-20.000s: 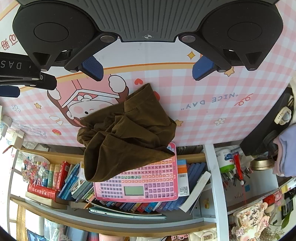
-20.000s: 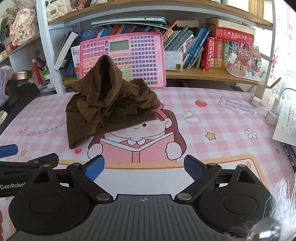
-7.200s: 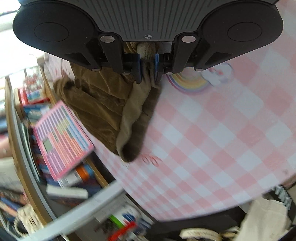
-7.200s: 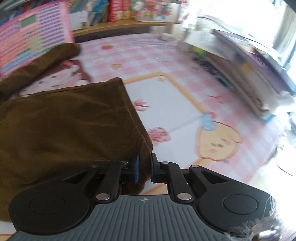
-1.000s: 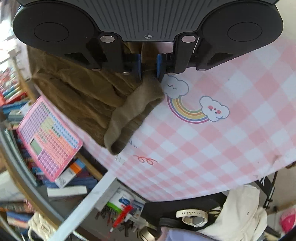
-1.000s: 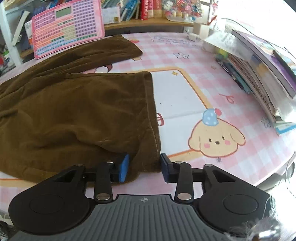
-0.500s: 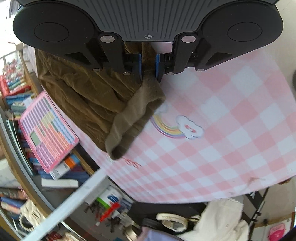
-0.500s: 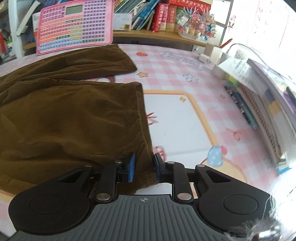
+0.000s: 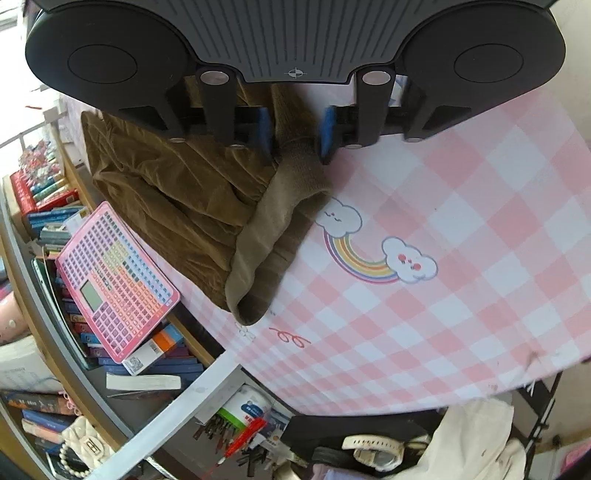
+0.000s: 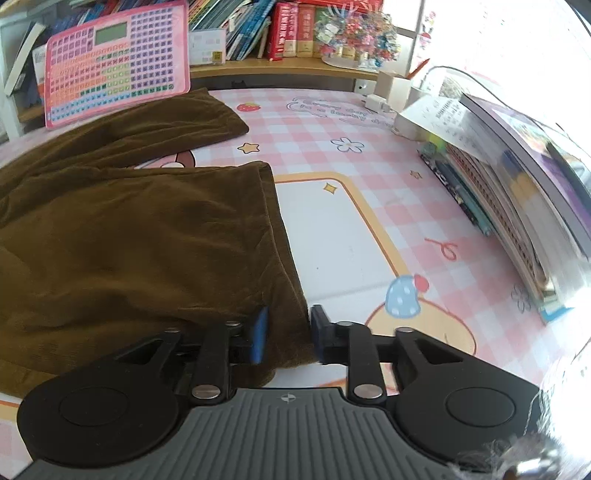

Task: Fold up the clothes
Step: 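Open both grippers and release the brown garment flat on the mat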

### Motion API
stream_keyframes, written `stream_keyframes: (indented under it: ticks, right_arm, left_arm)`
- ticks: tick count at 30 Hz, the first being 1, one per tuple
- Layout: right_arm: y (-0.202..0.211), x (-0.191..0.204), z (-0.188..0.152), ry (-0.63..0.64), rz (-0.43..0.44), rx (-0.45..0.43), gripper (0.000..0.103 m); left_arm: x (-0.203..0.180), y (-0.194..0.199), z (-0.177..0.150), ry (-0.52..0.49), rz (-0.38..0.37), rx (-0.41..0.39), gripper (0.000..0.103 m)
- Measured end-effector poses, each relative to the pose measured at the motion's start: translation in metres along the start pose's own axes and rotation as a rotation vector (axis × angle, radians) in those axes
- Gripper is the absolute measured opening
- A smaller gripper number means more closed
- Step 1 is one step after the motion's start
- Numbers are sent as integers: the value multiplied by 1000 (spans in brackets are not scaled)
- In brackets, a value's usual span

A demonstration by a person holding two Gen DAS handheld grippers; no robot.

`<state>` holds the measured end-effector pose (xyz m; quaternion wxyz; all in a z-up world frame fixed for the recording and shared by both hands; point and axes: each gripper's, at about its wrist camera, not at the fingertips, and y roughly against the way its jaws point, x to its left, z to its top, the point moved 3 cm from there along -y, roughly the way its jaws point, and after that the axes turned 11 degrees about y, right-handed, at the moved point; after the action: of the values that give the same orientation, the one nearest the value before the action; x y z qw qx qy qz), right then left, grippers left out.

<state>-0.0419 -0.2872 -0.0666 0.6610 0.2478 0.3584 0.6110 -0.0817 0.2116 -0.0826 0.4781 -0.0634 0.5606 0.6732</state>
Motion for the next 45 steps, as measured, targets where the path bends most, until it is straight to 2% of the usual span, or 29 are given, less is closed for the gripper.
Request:
stream_keyframes:
  ticks: [2, 4, 8, 14, 17, 23, 26, 32, 41, 45]
  right_arm:
    - [7, 0, -1, -26, 22, -19, 36]
    - [16, 3, -2, -37, 32, -42, 39]
    - [34, 12, -5, -50, 33, -78, 50]
    - [55, 29, -8, -55, 45, -121, 65]
    - [63, 38, -7, -40, 49, -140, 76]
    - [75, 47, -10, -35, 26, -157, 90]
    - [78, 51, -12, -33, 15, -156, 91]
    - [86, 64, -17, -6, 33, -153, 93]
    - [93, 69, -22, 9, 36, -146, 93]
    - [93, 68, -24, 14, 36, -140, 94]
  left_arm:
    - [-5, 6, 1, -34, 13, -11, 50]
    - [-12, 14, 0, -92, 27, -36, 55]
    - [-31, 27, -5, -250, 56, -83, 59]
    - [-61, 39, -24, -442, 46, -109, 69]
    - [-73, 41, -35, -500, 49, -95, 76]
    - [-83, 41, -58, -592, 38, -53, 80]
    - [-86, 42, -69, -624, 33, -50, 89]
    - [-93, 48, -88, -726, 29, -96, 101]
    - [-95, 47, -95, -749, 22, -72, 101]
    - [-95, 43, -97, -739, 7, -27, 101]
